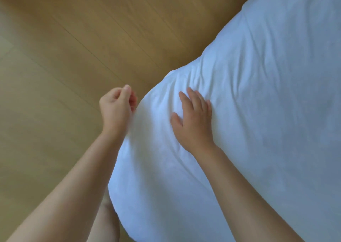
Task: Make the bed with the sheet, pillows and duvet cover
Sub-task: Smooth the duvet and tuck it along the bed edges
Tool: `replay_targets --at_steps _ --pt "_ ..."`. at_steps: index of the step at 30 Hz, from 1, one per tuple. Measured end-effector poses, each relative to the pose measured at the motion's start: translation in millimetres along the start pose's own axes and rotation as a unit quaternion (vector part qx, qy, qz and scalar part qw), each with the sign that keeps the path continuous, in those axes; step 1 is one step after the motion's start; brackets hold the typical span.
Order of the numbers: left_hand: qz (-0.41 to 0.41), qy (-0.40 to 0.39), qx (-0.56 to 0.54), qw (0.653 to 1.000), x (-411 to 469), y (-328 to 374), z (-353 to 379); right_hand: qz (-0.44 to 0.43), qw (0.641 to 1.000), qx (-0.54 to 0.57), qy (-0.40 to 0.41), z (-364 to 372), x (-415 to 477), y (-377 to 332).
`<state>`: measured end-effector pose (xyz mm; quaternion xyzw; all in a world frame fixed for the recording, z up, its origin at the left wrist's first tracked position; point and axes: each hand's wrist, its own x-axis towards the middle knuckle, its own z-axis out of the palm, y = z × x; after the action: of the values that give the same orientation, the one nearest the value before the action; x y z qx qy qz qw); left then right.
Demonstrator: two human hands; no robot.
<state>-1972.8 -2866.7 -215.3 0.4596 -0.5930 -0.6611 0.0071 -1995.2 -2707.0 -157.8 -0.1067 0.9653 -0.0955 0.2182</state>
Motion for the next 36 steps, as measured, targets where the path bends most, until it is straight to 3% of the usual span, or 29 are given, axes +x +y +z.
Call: replay_targets --at_steps 2,5,7,10,18,22,26,29,32,36 --pt "-0.006 0.008 0.005 1.0 18.9 9.3 -3.7 0.001 1.0 -0.007 -0.02 0.8 -1.2 -3.0" --pt "0.014 -0.13 0.231 0.964 32.5 7.2 3.9 0.004 0.999 -0.033 -0.038 4.1 -2.4 -7.0" --pt "0.003 -0.207 0.302 0.93 27.9 1.0 16.6 0.015 0.999 -0.03 -0.04 4.1 -2.7 -8.9" --pt "-0.023 -0.246 0.278 0.928 20.4 -7.8 34.7 0.021 0.999 -0.001 -0.043 2.9 -4.0 -10.8" --pt "-0.032 -0.142 0.133 0.98 23.6 -0.4 39.1 0.018 0.999 0.025 -0.041 7.3 -5.3 -11.9" --pt "0.001 -0.123 0.168 0.978 20.2 10.3 47.3 0.01 0.999 0.049 -0.003 6.4 -6.9 -15.1" --pt "-0.015 -0.204 0.208 0.956 32.2 -4.0 12.9 -0.049 0.998 0.019 0.032 8.2 -9.8 -20.7" --pt "-0.131 -0.293 0.188 0.928 37.6 -28.2 -10.7 -0.121 0.99 -0.04 -0.067 20.8 -20.7 -29.5" --pt "-0.106 -0.285 0.281 0.91 33.4 -42.0 0.7 -0.147 0.972 -0.102 -0.15 39.9 -37.0 -36.4" --pt "-0.185 -0.325 0.206 0.904 7.9 -74.9 -42.2 -0.11 0.983 -0.11 -0.099 51.0 -49.0 -45.0"
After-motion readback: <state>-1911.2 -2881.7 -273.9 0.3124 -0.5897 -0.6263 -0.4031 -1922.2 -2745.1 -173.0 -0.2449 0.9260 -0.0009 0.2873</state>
